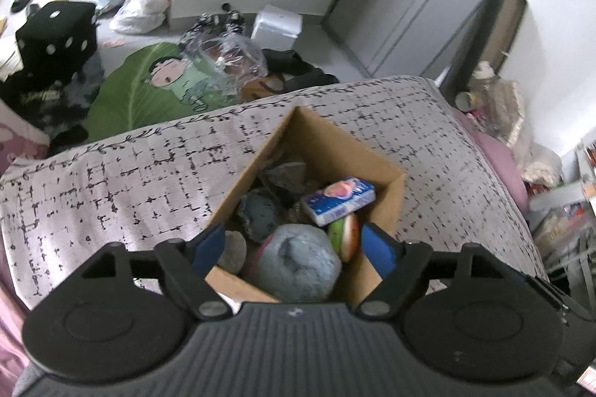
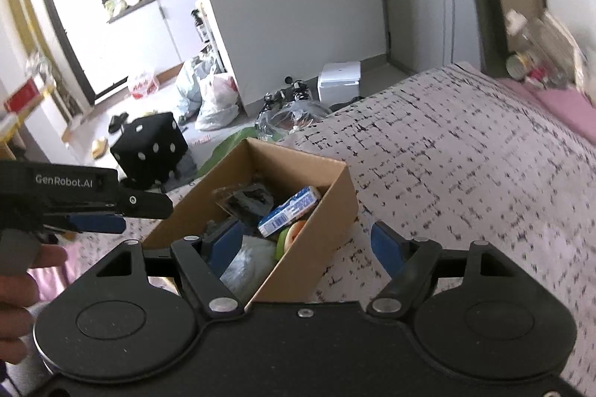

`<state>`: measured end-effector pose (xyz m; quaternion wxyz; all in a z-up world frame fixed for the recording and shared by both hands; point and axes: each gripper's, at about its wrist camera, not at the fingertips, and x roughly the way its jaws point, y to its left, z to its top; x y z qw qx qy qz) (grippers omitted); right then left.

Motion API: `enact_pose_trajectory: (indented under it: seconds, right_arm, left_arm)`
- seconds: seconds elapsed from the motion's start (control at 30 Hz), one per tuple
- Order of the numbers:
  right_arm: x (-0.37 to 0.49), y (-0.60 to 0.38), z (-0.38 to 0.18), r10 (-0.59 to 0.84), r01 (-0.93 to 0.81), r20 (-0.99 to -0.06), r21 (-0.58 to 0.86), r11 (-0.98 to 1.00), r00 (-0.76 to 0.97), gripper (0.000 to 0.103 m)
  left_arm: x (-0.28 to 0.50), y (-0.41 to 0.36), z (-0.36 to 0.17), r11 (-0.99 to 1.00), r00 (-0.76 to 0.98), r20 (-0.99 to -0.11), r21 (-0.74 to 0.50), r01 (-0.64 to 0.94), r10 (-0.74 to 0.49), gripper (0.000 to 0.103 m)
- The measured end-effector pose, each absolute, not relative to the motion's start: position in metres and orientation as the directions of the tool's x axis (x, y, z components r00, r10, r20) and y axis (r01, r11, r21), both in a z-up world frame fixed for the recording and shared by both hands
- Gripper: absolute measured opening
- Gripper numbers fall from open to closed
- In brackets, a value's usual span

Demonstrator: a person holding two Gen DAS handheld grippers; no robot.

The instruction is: Organize soft objects

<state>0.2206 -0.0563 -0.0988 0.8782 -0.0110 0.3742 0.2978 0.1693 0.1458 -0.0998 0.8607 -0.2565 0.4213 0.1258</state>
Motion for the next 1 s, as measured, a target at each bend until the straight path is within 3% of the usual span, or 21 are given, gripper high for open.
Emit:
enact_pose_trajectory:
  seconds: [0.43, 0.87, 1.0]
  right_arm:
    - [0.182, -0.106, -0.069, 0.49, -0.443, -0.634, 0.247, 0.862, 0.599, 0.081]
    - [0.146, -0.137, -0.041, 0.484, -0.396, -0.597, 0.283, 0.873, 0.64, 0.103]
    - [0.137, -0.142, -0.033, 0.465, -0.382, -0.603, 0.271, 0.884, 0.648, 0.103]
  left_arm:
    - [0.134, 0.103, -0.068, 0.91, 0.64, -0.767, -0.286, -0.301, -0.029, 0.084]
    - [0.098, 0.078, -0.039, 0.951, 0.645, -0.764, -0.195, -0.24, 0.006, 0.094]
    - [0.087, 0.073, -0.033, 0.956, 0.648, -0.761, -0.174, -0.238, 0.023, 0.097]
